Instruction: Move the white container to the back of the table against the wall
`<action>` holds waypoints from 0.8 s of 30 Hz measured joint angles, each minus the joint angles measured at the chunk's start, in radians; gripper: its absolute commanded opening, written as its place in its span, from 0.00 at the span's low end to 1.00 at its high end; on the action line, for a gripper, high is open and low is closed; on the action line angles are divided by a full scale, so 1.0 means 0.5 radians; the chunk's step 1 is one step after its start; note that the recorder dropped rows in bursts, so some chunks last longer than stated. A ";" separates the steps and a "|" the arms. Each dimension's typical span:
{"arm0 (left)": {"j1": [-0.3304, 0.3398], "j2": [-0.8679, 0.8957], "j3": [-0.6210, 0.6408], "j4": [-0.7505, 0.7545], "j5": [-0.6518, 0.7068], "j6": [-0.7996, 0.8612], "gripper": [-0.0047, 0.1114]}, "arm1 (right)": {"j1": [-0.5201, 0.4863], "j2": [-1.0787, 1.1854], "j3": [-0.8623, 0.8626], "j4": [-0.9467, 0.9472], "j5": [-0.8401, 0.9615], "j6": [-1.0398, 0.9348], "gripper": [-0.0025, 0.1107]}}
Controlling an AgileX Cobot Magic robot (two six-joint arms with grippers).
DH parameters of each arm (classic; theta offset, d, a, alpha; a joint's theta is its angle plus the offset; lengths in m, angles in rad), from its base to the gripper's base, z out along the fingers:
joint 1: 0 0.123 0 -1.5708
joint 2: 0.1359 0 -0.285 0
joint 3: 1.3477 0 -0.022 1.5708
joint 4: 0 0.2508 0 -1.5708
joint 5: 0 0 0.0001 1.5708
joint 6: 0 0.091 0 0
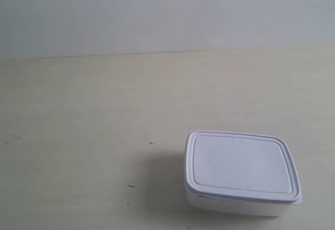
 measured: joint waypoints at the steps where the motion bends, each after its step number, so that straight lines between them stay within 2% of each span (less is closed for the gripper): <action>1: 0.000 0.000 0.000 0.000 0.000 0.000 0.04 | 0.000 0.000 0.000 0.000 0.000 0.000 0.02; 13: 0.000 0.006 0.000 0.000 0.000 0.000 0.04 | 0.000 0.000 0.000 -0.004 0.000 0.000 0.02; 17: 0.000 0.191 -0.096 0.000 0.001 0.000 0.04 | 0.000 0.000 0.000 -0.027 0.000 -0.004 0.02; 24: 0.000 0.648 -0.421 0.000 0.001 0.000 0.04 | 0.000 0.000 0.000 -0.032 0.000 -0.007 0.02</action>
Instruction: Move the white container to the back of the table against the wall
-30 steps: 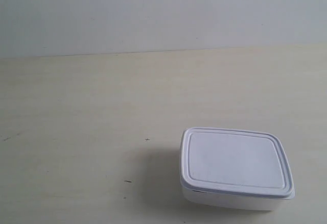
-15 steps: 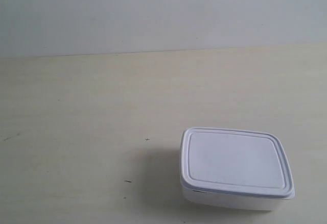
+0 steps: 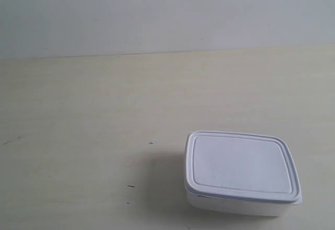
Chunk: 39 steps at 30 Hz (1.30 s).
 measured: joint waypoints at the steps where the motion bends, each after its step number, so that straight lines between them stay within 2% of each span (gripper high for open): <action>1: 0.000 0.060 -0.044 0.000 0.000 0.000 0.04 | 0.000 0.000 0.000 0.000 0.000 0.000 0.02; 7: 0.000 0.358 -0.381 0.000 0.000 0.000 0.04 | 0.000 0.000 0.000 -0.005 -0.090 0.005 0.02; 13: 0.000 0.599 -0.676 0.000 0.000 0.000 0.04 | 0.000 0.000 0.000 0.207 -0.715 0.347 0.02; 19: 0.000 0.828 -0.936 0.000 0.000 0.000 0.04 | 0.000 0.000 0.000 0.256 -1.322 0.531 0.02; 21: 0.000 0.892 -1.004 0.000 0.000 0.000 0.04 | 0.000 0.000 0.000 0.287 -1.424 0.681 0.02; 23: 0.000 0.949 -1.055 0.000 0.000 0.000 0.04 | 0.000 0.000 -0.020 0.311 -1.309 0.804 0.02; 28: 0.000 1.014 -1.107 0.000 0.000 0.000 0.04 | 0.000 0.023 -0.255 0.323 -0.355 0.952 0.02; 31: 0.000 1.021 -1.110 0.000 0.000 0.000 0.04 | 0.046 0.057 -0.361 0.403 -0.106 0.900 0.02; 39: 0.000 1.021 -1.110 0.000 0.000 0.000 0.04 | 0.276 0.367 -0.728 1.030 0.459 0.101 0.02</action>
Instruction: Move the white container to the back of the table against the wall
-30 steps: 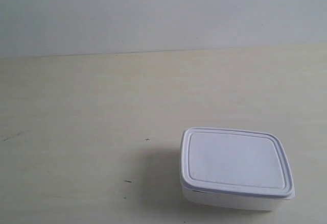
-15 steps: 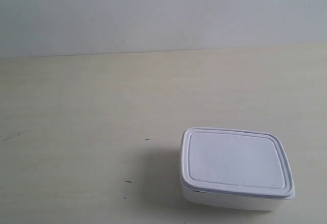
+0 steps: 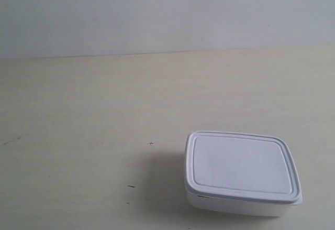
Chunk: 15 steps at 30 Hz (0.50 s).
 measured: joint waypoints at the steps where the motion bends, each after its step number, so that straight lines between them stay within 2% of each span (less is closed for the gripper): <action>1: 0.000 0.000 0.000 0.000 0.000 0.000 0.04 | 0.030 0.065 -0.034 0.093 0.064 -0.080 0.02; 7: 0.000 0.000 0.000 0.000 0.000 0.000 0.04 | 0.132 0.446 -0.141 0.419 0.476 -0.288 0.02; 15: 0.000 0.000 0.000 0.000 0.000 0.000 0.04 | 0.246 0.733 -0.146 0.466 0.768 -0.586 0.02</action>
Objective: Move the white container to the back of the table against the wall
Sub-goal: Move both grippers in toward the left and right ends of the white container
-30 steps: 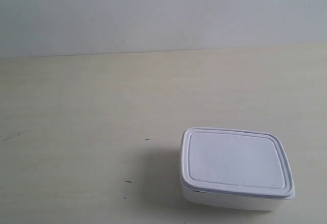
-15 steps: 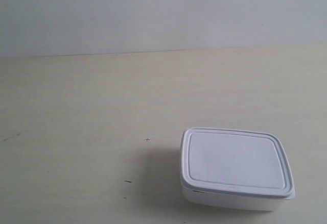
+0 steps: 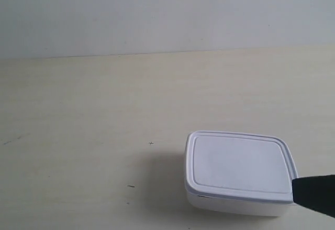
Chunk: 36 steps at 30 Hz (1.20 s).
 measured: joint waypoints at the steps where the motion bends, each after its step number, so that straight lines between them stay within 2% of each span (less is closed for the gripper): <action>1: 0.000 0.000 0.000 0.000 0.000 0.000 0.04 | 0.013 0.014 0.000 -0.008 0.019 -0.077 0.02; 3: 0.000 0.000 0.000 0.000 0.000 0.000 0.04 | 0.071 0.028 0.000 -0.067 0.057 -0.242 0.02; 7: 0.000 0.000 0.000 0.000 0.000 0.000 0.04 | 0.140 0.077 -0.007 -0.366 0.136 0.040 0.02; 12: 0.000 0.000 0.000 0.000 0.000 0.000 0.04 | 0.143 0.388 -0.155 -0.571 0.322 0.106 0.02; 16: -0.062 0.000 0.005 -0.174 0.008 -0.007 0.04 | 0.143 0.624 -0.211 -0.579 0.310 0.042 0.02; 20: -0.116 0.030 0.023 -0.289 0.029 -0.007 0.04 | 0.143 0.673 -0.211 -0.583 0.310 0.007 0.02; 26: -0.137 0.091 0.026 -0.830 0.278 0.110 0.04 | 0.143 0.676 -0.211 -0.583 0.310 0.004 0.02; 29: -0.207 0.134 0.030 -1.052 0.426 0.355 0.04 | 0.143 0.677 -0.211 -0.583 0.310 0.004 0.02; 32: -0.339 0.184 0.034 -1.179 0.542 0.516 0.04 | 0.143 0.689 -0.211 -0.583 0.310 0.007 0.02; 36: -0.586 0.238 0.034 -1.252 0.575 0.561 0.04 | 0.143 0.746 -0.211 -0.583 0.313 0.012 0.02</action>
